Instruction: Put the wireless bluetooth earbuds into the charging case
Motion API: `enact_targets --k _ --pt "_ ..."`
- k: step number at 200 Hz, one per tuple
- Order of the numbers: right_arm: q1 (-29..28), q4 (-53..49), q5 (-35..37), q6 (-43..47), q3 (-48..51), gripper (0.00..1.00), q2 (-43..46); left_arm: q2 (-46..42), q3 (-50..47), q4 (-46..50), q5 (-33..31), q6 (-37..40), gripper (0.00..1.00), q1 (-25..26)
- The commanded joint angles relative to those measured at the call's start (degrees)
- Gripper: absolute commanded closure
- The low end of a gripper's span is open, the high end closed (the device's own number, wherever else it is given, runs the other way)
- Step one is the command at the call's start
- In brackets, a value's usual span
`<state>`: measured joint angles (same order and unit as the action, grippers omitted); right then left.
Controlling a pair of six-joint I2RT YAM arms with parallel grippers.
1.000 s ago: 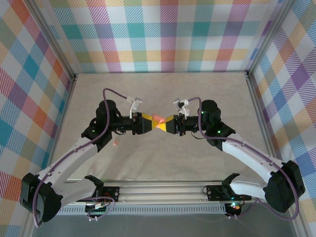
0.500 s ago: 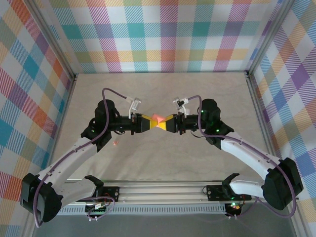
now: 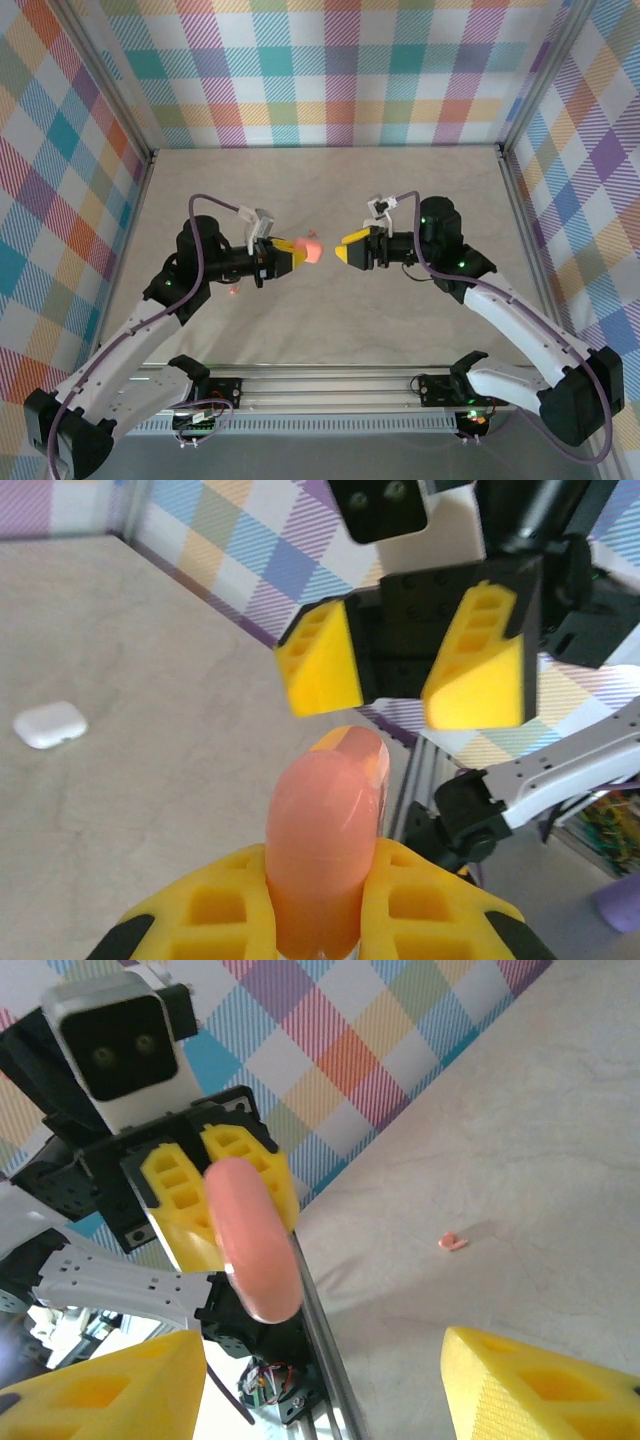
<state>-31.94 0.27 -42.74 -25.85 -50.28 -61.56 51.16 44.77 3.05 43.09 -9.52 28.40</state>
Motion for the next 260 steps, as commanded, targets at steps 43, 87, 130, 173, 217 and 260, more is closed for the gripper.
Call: enact_targets --k 43,87,130,173,217,260 --pt "-7.08 -13.16 7.59 14.92 -7.28 0.30 -4.56 -0.95 1.02 8.35 0.50 13.92 1.00 0.43" --pt "-8.16 -11.29 2.46 15.57 -9.24 0.29 -9.36 2.06 2.22 9.42 6.42 15.13 1.00 0.43" --pt "-9.10 -11.58 1.85 15.46 -9.84 0.29 -11.52 2.93 3.00 9.00 8.88 17.21 1.00 0.51" --pt "-6.72 -14.45 7.09 13.61 -10.46 0.31 -11.44 0.55 0.42 7.15 8.52 17.47 1.00 0.51" --pt "0.30 -10.10 1.58 6.02 -9.39 0.32 -11.64 -3.93 -2.77 6.03 6.65 16.47 1.00 0.51" --pt "0.28 -8.34 -1.11 3.11 -8.98 0.32 -11.67 -8.62 -6.00 4.42 2.13 14.57 1.00 0.43"
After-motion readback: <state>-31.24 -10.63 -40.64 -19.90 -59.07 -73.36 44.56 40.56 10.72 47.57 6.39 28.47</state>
